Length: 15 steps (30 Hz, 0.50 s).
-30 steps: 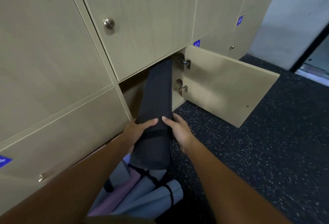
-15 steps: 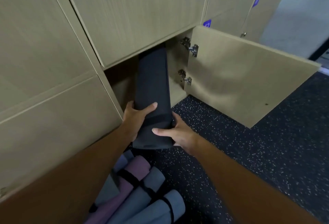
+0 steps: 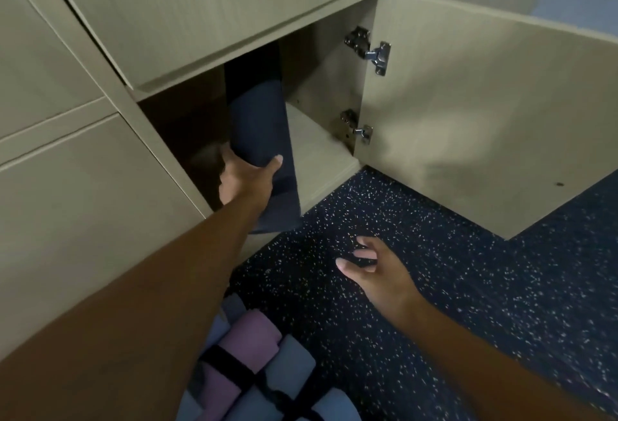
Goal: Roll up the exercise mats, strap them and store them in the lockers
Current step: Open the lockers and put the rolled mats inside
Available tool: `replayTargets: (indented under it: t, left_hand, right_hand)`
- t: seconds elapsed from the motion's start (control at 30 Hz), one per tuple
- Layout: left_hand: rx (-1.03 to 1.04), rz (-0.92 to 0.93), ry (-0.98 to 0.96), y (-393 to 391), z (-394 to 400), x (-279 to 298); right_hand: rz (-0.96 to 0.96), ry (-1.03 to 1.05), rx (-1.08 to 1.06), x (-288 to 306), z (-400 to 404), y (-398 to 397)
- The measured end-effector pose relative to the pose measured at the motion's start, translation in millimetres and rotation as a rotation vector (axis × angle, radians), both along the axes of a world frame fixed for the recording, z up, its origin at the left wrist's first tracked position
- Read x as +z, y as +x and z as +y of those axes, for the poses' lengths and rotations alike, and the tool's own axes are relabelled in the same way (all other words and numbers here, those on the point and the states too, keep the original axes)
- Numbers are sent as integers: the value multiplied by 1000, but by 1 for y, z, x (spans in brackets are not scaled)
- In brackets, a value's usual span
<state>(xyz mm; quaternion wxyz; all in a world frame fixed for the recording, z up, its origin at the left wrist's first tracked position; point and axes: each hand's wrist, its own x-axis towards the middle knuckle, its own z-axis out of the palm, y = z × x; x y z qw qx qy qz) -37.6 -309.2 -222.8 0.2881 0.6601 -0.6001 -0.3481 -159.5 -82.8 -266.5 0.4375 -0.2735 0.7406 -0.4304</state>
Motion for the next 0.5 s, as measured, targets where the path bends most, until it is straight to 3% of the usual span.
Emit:
replayTargets:
  t: [0.37, 0.5]
  left_hand:
    - [-7, 3, -110, 7, -49, -31]
    - [-66, -153, -121, 10, -61, -49]
  right_hand:
    - [-144, 13, -51, -40, -2, 1]
    - [-147, -3, -69, -42, -3, 3]
